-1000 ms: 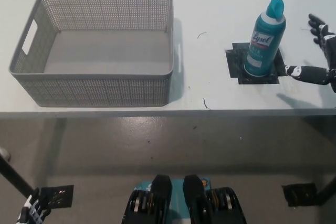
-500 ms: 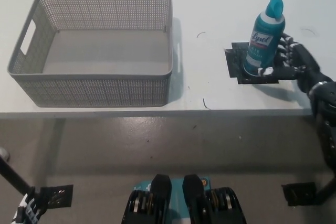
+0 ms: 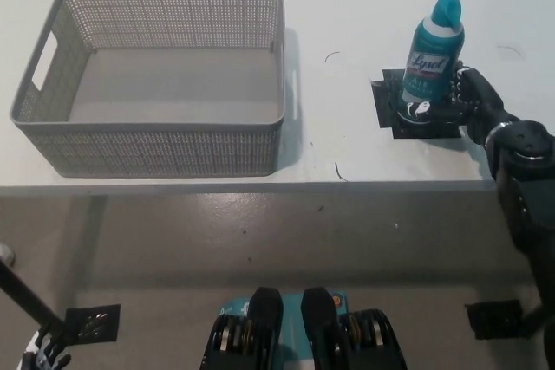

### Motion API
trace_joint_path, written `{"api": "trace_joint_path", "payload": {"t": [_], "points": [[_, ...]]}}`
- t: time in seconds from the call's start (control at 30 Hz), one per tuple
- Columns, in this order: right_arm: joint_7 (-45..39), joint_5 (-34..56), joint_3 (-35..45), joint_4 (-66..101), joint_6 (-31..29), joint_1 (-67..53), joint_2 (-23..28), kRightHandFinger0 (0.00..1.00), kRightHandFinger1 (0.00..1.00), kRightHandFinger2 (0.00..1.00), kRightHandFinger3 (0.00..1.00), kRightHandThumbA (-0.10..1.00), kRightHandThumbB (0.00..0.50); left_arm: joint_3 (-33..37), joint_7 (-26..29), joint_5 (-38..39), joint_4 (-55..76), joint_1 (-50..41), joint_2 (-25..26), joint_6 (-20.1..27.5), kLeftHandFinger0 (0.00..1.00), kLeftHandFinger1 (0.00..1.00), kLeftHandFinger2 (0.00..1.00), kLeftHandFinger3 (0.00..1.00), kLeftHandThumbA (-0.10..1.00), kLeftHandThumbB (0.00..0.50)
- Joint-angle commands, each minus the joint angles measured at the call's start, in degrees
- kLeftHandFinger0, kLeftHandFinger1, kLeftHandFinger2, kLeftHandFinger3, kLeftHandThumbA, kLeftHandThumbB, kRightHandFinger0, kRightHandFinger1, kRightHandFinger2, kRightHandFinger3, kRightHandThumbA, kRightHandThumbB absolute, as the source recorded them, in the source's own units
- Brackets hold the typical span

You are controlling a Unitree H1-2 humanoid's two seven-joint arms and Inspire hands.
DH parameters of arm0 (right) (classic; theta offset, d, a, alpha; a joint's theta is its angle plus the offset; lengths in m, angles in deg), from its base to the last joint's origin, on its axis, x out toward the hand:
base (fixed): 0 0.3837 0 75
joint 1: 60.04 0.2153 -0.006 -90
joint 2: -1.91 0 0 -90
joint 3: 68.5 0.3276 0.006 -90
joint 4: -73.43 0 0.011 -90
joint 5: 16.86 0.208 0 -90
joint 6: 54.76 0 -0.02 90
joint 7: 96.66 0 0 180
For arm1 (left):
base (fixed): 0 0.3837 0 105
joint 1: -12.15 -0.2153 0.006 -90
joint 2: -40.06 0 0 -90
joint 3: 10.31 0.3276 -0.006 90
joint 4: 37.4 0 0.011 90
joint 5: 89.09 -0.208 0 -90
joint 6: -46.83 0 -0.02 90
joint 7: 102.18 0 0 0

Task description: Use the right hand to pick up an air purifying spray and put it inside a container

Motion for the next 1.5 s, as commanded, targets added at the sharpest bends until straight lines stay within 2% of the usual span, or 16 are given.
{"api": "trace_joint_path", "payload": {"t": [0.0,0.03,0.07,0.1,0.13,0.17,0.23,0.3,0.4,0.5,0.67,0.7,0.73,0.93,1.07,1.47], "points": [[8.4,0.5,1.8,-6.4,-9.5,8.0,-0.3,1.00,1.00,1.00,1.00,0.95,0.500,0.6,-1.5,1.9,1.9,-1.8,1.7,-0.9,1.00,1.00,1.00,1.00,1.00,0.358],[12.3,0.3,2.6,-7.5,-11.2,8.8,-0.6,1.00,1.00,1.00,1.00,0.66,0.500,1.0,-1.6,1.8,1.7,-1.5,1.7,-0.9,1.00,1.00,1.00,1.00,1.00,0.353],[17.1,-0.2,3.2,-8.7,-13.4,9.6,-1.2,1.00,1.00,1.00,1.00,0.61,0.500,1.0,-1.6,1.9,1.5,-1.4,1.9,-1.0,1.00,1.00,1.00,1.00,1.00,0.353],[24.3,0.0,5.0,-10.2,-15.9,11.1,-2.2,1.00,1.00,1.00,1.00,0.12,0.449,1.4,-1.5,1.5,1.1,-1.1,1.7,-1.3,1.00,1.00,1.00,1.00,1.00,0.372],[27.0,0.8,6.4,-10.6,-17.7,11.4,-2.7,0.81,0.85,0.83,0.86,-0.06,0.434,1.6,-1.7,1.5,0.8,-0.9,1.9,-1.3,1.00,1.00,1.00,1.00,1.00,0.366],[28.4,2.1,7.9,-10.7,-19.4,11.6,-3.4,0.71,0.75,0.73,0.76,-0.09,0.428,1.7,-1.9,1.4,0.7,-1.0,1.9,-1.3,1.00,1.00,1.00,1.00,1.00,0.365],[29.6,4.7,10.6,-12.2,-22.0,12.7,-4.3,0.45,0.47,0.48,0.55,-0.10,0.403,2.1,-1.7,-0.4,0.4,-0.5,2.5,-0.7,1.00,1.00,1.00,1.00,0.94,0.327],[30.6,3.4,10.1,-12.7,-22.2,12.4,-4.5,0.37,0.38,0.39,0.47,-0.10,0.445,2.3,-2.1,-0.2,0.4,-0.7,2.9,-1.3,1.00,1.00,1.00,1.00,0.82,0.314],[32.7,0.9,8.9,-12.7,-20.8,11.5,-4.4,0.37,0.38,0.40,0.49,-0.10,0.428,3.1,-2.5,0.0,0.2,-0.5,2.9,-2.1,1.00,1.00,1.00,1.00,0.64,0.259],[32.2,1.7,9.7,-12.5,-21.3,10.1,-4.5,0.32,0.33,0.35,0.46,-0.10,0.419,3.4,-2.4,-0.4,-0.5,-0.5,3.3,-1.9,1.00,1.00,1.00,1.00,0.61,0.300],[34.6,0.4,9.7,-9.7,-19.1,9.1,-4.6,0.38,0.40,0.42,0.48,-0.10,0.430,4.0,-2.1,-0.8,0.0,-0.8,3.3,-2.4,1.00,1.00,1.00,1.00,0.54,0.316],[34.2,0.2,9.5,-8.1,-18.8,9.1,-4.6,0.64,0.44,0.42,0.49,-0.10,0.436,4.1,-2.2,-0.6,0.0,-0.8,3.4,-2.7,1.00,1.00,1.00,1.00,0.52,0.306],[34.2,0.3,9.5,-8.0,-18.8,9.1,-4.5,0.66,0.44,0.42,0.49,-0.10,0.437,4.1,-2.2,-0.6,0.0,-0.7,3.5,-2.8,1.00,1.00,1.00,1.00,0.52,0.305],[32.0,-1.3,7.1,2.1,-18.3,10.7,-5.2,0.29,0.30,0.38,0.44,-0.10,0.434,4.3,-1.8,-0.3,-0.6,-0.1,3.7,-2.9,1.00,1.00,1.00,1.00,0.55,0.311],[29.1,-2.0,4.2,10.5,-15.9,12.4,-6.1,0.39,0.37,0.42,0.43,-0.10,0.447,4.6,-1.8,-0.5,-0.2,0.1,4.1,-3.4,1.00,1.00,1.00,1.00,0.65,0.309],[25.6,-3.5,-4.1,15.6,-14.5,19.1,-11.5,0.30,0.31,0.38,0.39,-0.10,0.447,5.7,-1.4,-1.9,0.4,1.0,4.5,-4.5,1.00,1.00,1.00,1.00,0.74,0.290]]}}
